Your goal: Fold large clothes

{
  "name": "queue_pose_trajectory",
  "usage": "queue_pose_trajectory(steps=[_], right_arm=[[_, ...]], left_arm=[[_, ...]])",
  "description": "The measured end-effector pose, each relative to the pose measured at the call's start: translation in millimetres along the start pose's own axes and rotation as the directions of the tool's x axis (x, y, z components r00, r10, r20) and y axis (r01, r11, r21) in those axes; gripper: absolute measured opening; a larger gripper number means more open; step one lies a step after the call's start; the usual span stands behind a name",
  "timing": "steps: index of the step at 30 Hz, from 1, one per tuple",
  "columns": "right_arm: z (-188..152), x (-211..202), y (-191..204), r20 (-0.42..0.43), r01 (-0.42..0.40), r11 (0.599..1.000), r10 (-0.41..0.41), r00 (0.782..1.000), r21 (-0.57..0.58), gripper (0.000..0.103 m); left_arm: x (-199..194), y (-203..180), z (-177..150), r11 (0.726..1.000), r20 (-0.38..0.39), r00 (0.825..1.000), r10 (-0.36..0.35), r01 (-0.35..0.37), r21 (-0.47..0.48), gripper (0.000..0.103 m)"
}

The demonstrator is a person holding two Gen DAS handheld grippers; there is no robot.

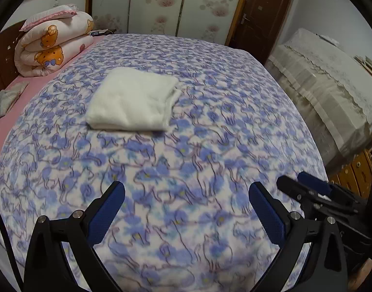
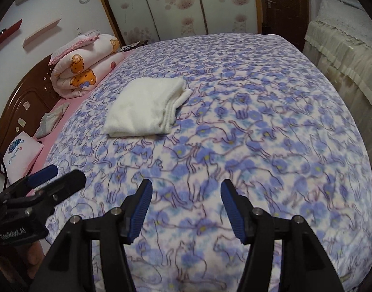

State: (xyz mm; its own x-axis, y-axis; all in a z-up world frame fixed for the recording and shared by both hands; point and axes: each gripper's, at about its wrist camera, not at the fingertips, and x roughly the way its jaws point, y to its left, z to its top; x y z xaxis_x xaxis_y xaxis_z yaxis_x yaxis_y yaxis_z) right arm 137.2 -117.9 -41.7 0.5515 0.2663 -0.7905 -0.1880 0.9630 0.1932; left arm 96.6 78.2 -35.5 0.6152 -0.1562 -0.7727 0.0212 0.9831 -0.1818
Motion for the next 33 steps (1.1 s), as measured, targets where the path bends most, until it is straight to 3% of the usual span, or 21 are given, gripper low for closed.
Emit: queue_pose_trajectory(steps=[5, 9, 15, 22, 33], right_arm=[[-36, -33, -10, 0.058, 0.040, 0.999, -0.040, 0.998, -0.003, 0.060], [-62, -52, -14, 0.089, 0.045, 0.999, -0.045, 0.995, 0.006, 0.070], [-91, -71, -13, 0.121, 0.042, 0.999, -0.041, 0.992, -0.005, 0.070], [-112, -88, -21, 0.135, 0.028, 0.999, -0.031, 0.990, 0.023, 0.070], [-139, -97, -27, 0.109, 0.112, 0.993, -0.116, 0.987, 0.044, 0.070]], left_arm=[[-25, -21, -37, 0.999, 0.045, 0.998, 0.048, -0.049, 0.015, 0.101], [-40, -25, -60, 0.998, 0.052, 0.997, 0.057, -0.056, -0.016, 0.101], [-62, -36, -92, 0.994, 0.088, 0.990, 0.112, -0.111, -0.011, 0.101], [-75, -49, -119, 0.992, 0.093, 0.987, 0.129, -0.130, -0.002, 0.101], [-76, -61, -146, 0.987, 0.064, 0.985, 0.159, -0.159, 0.002, 0.101]])
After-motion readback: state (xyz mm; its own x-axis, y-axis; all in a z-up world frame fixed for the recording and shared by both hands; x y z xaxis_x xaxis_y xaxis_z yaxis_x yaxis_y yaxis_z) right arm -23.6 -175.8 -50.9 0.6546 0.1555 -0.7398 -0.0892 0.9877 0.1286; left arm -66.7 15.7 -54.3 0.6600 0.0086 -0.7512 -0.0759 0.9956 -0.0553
